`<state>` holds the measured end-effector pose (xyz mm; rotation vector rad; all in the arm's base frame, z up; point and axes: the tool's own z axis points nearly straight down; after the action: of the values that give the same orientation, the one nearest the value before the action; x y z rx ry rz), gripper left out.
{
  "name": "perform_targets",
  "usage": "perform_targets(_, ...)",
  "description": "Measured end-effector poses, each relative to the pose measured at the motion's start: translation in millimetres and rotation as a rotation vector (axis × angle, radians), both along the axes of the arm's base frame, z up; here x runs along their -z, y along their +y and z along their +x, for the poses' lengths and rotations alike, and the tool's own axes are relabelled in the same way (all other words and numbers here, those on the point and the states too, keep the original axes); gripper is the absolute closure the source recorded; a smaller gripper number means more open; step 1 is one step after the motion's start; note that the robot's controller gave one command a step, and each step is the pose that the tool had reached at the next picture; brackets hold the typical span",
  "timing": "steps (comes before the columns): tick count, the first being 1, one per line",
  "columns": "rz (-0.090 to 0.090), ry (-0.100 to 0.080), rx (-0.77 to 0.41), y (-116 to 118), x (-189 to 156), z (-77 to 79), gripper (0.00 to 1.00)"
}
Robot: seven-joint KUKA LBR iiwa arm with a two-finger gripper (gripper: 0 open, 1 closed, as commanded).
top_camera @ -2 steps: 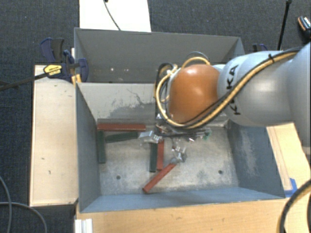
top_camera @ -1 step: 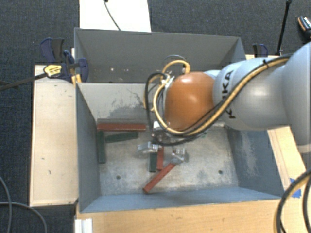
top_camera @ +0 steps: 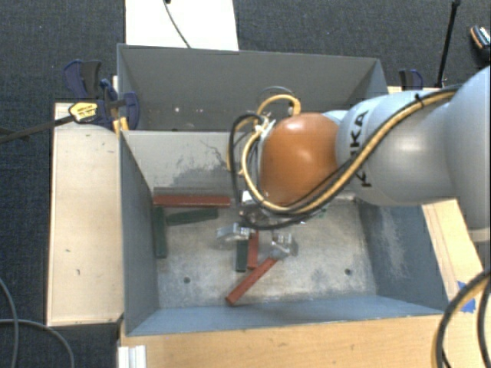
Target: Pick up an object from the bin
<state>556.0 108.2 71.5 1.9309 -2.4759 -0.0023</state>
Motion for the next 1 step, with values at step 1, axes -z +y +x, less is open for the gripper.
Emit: perform_targets(1, 0.000, -0.003, 0.003, 0.1, -3.3, 1.4, 1.00)
